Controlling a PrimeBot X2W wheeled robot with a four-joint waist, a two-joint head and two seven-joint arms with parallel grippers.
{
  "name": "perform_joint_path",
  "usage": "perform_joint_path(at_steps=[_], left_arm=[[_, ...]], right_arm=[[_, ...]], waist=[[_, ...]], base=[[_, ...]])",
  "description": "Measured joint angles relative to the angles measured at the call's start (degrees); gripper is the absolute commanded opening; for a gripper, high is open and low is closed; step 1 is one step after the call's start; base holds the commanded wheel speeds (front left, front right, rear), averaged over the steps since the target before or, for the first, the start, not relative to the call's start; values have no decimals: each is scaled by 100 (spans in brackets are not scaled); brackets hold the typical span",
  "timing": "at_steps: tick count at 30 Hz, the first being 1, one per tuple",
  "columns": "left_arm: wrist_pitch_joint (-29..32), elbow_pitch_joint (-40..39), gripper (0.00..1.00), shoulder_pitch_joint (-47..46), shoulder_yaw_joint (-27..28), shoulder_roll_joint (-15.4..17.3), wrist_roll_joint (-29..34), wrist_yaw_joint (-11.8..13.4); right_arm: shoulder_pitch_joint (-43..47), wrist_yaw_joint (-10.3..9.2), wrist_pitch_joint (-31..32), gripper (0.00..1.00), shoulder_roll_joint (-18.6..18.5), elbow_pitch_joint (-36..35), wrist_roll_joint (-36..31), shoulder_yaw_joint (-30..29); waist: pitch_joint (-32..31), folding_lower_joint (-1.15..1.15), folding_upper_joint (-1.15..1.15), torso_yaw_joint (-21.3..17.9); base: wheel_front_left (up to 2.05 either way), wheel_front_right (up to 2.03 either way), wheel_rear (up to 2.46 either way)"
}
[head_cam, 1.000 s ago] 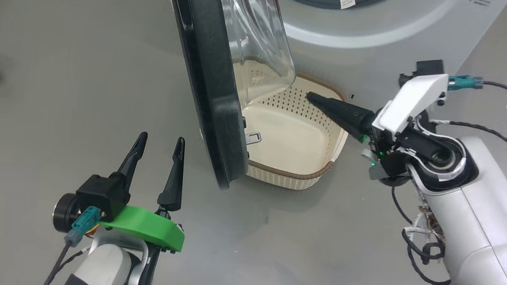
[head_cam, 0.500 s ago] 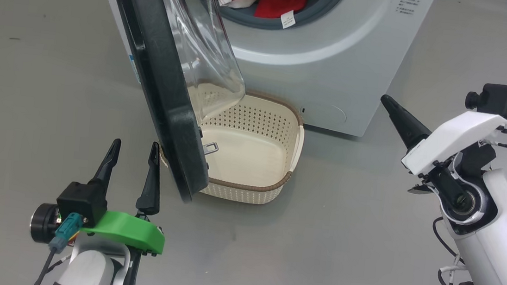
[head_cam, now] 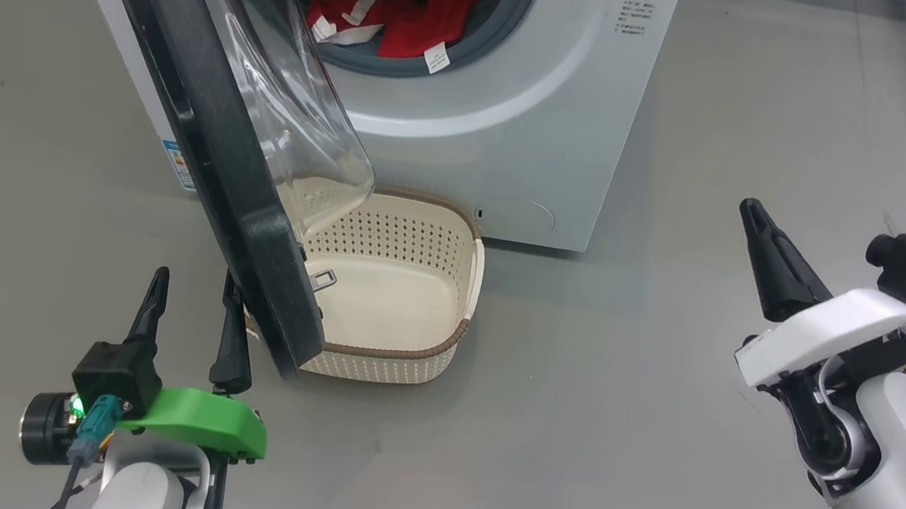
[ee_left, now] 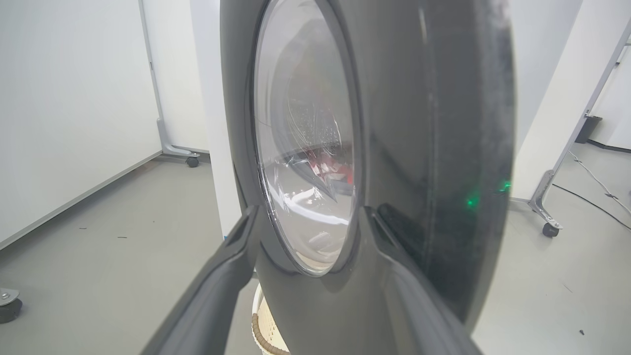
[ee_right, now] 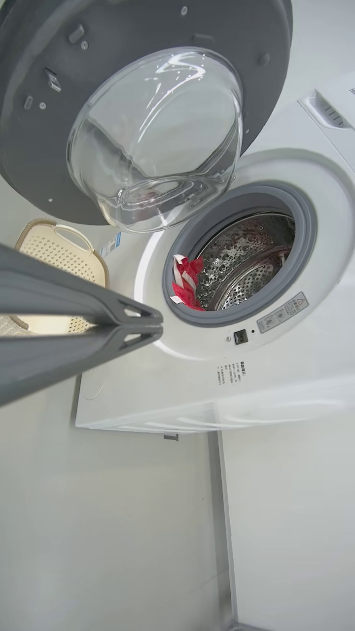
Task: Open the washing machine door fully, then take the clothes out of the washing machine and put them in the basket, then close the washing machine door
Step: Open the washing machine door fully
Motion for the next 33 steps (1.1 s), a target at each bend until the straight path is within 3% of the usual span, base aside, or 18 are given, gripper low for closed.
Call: perform_joint_path(at_steps=[4,10,16,24,25,26,33], left_arm=[[0,1,100,55,11,3,7,26],[0,-5,100,106,20,12,7,29],[0,0,100,159,54,15,41,29],[0,27,100,256,102,15,56,15],[0,30,100,271,105,15,56,15],[0,31,100,283,113,15,56,8],[1,31,100,321,125,16,56,-10]], right_arm=[[235,-33,-407,0,-165,9,-425,43],[632,-321,-979,0,-190,7,-717,-49],[972,-598,-1000,0,-131,-33,-1098,-155],[1349,-732,-999,0,89,-123,-1351,-308],[1375,-778,-999,83,125,-170,-1379,-388],[1393,-812,-999,100,168,-225,-1407,-478],[1522,-867,-999,100,325,-474,-1627,-860]], waist=[[-62,0,0,-81],[-106,0,0,-151],[-123,0,0,-209],[-152,0,0,-268],[-156,0,0,-275],[-161,0,0,-282],[-186,0,0,-306]], base=[[0,0,0],[0,0,0],[0,0,0],[0,0,0],[0,0,0],[0,0,0],[0,0,0]])
